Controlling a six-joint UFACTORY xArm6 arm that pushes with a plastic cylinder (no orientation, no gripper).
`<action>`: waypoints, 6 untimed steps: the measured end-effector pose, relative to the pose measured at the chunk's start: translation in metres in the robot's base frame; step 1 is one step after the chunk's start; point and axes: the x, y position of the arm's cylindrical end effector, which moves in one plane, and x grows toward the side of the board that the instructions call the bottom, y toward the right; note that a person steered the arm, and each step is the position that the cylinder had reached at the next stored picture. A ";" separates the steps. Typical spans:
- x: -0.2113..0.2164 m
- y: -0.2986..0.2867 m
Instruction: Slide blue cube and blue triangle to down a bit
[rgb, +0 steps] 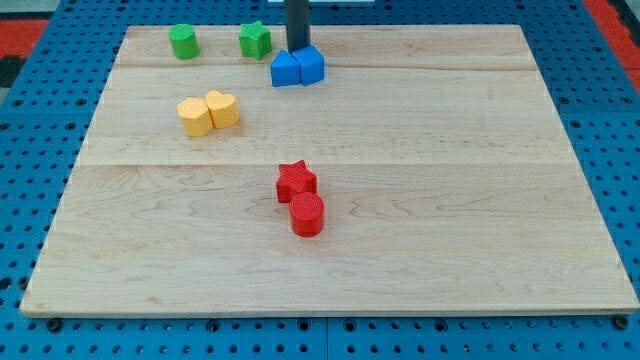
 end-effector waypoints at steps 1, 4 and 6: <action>0.039 0.004; -0.005 -0.067; 0.030 -0.001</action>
